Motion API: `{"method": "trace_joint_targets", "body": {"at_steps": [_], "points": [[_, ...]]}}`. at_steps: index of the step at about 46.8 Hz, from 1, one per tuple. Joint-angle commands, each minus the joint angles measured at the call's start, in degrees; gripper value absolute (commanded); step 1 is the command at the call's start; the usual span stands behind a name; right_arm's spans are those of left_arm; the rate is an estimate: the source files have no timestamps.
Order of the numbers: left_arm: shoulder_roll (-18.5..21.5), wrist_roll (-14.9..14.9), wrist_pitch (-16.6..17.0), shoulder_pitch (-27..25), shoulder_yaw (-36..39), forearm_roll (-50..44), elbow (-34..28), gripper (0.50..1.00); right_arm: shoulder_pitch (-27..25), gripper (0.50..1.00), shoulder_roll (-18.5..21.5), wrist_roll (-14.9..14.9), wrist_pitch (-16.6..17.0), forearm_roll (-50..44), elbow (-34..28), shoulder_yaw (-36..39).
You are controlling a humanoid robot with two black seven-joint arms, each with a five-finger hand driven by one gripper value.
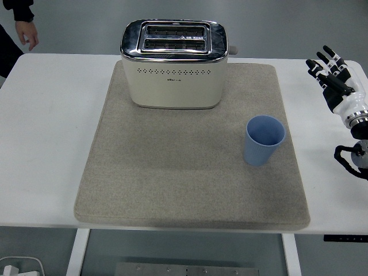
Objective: Put the water cup in front of the bread machine
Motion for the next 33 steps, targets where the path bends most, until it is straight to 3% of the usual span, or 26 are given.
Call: {"method": "trace_joint_targets", "body": {"at_steps": [1, 33], "points": [[0.0, 0.06, 0.0, 0.0, -0.09, 0.1, -0.06, 0.999, -0.09, 0.917, -0.02, 0.0, 0.08, 0.0, 0.0, 0.02], [0.0, -0.02, 0.09, 0.0, -0.26, 0.1, -0.06, 0.999, -0.53, 0.917, -0.46, 0.0, 0.17, 0.0, 0.0, 0.11]]}}
